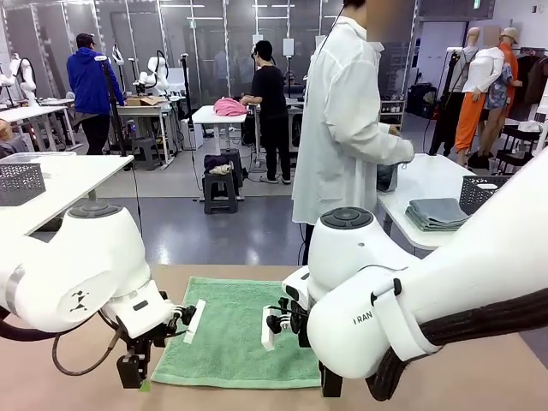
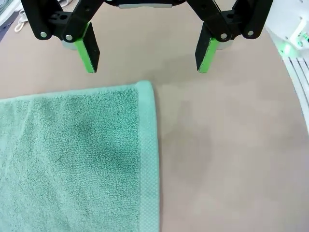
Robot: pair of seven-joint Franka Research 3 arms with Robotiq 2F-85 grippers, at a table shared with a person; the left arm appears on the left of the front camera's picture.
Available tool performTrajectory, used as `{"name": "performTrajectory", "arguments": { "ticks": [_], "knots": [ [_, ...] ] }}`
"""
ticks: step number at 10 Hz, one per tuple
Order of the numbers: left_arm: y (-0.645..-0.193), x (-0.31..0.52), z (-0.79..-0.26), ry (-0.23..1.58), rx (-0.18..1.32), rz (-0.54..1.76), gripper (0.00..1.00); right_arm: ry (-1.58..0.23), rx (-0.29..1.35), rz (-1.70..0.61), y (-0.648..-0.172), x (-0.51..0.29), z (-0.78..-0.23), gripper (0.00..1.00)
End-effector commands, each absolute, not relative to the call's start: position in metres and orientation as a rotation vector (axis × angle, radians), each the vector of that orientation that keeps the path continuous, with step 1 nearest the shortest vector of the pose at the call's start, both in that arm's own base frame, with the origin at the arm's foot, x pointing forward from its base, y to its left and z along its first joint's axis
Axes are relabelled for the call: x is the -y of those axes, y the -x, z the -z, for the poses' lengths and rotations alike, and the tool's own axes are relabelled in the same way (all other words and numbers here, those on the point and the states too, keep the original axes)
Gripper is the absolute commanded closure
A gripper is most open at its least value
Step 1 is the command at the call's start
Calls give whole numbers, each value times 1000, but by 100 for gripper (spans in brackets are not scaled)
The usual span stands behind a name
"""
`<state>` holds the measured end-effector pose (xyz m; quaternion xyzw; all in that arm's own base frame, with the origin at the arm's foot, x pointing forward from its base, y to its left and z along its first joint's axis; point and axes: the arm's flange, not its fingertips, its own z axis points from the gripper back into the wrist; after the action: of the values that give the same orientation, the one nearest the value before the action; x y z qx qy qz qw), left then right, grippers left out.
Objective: Fold the towels and place them in the basket.
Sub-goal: When a person lays out a Towel with hook on the table, fold it in half twice.
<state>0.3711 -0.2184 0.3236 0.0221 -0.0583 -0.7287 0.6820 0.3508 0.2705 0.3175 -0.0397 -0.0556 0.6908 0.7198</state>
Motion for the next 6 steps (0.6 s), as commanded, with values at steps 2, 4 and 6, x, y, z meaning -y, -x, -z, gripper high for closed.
{"name": "performTrajectory", "arguments": {
  "ticks": [2,4,6],
  "knots": [
    [-390,215,-310,-13,156,1642,0,45,141,-1513,-368,-268,-300,0],
    [-394,216,-307,-4,156,1651,0,49,138,-1511,-371,-270,-297,0],
    [-394,217,-307,14,149,1657,0,25,116,-1524,-371,-271,-295,0]
  ]
}}
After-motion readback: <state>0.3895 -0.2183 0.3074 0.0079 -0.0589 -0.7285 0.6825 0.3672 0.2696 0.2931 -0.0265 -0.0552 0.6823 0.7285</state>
